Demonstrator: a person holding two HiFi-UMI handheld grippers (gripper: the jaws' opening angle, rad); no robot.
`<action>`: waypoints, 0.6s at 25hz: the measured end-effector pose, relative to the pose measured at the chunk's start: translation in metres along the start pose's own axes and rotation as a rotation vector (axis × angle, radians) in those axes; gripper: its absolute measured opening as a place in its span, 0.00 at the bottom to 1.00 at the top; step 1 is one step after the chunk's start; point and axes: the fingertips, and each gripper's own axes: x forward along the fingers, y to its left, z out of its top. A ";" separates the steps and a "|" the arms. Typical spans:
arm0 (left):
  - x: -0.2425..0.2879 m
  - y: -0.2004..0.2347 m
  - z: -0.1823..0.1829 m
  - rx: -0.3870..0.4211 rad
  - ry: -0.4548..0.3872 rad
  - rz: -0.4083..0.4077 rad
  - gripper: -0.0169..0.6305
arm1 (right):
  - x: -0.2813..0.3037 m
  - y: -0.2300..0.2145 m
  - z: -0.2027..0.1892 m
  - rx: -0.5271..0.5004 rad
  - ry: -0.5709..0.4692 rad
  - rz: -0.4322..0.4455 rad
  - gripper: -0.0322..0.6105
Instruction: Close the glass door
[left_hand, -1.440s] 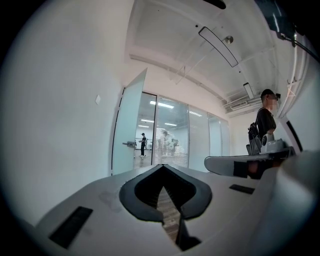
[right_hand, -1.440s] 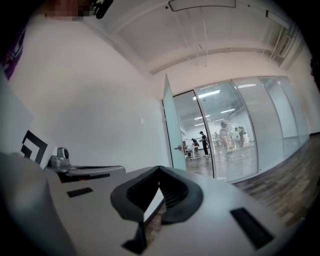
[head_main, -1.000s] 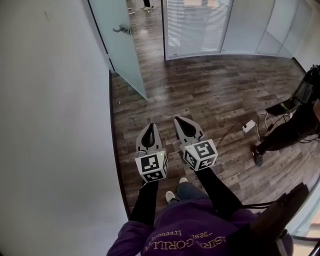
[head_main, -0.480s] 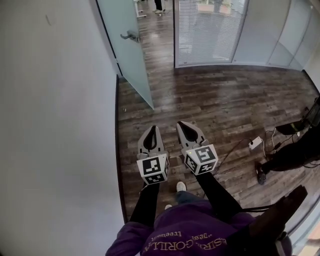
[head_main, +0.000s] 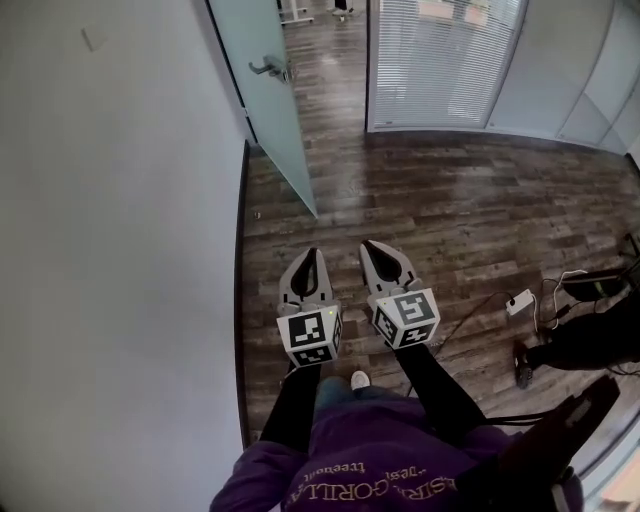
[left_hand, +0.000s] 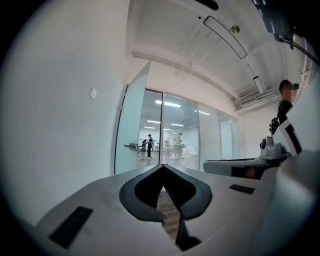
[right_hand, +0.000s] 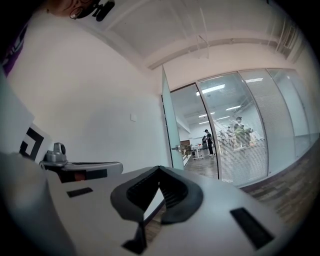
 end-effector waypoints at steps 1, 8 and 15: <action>0.005 0.003 0.000 0.001 0.004 0.005 0.02 | 0.006 -0.002 0.000 0.001 0.003 0.004 0.04; 0.038 0.024 -0.002 0.002 0.005 0.009 0.02 | 0.045 -0.005 0.004 0.001 -0.008 0.022 0.04; 0.098 0.055 0.007 -0.014 -0.005 -0.022 0.02 | 0.108 -0.020 0.012 -0.006 -0.015 -0.008 0.04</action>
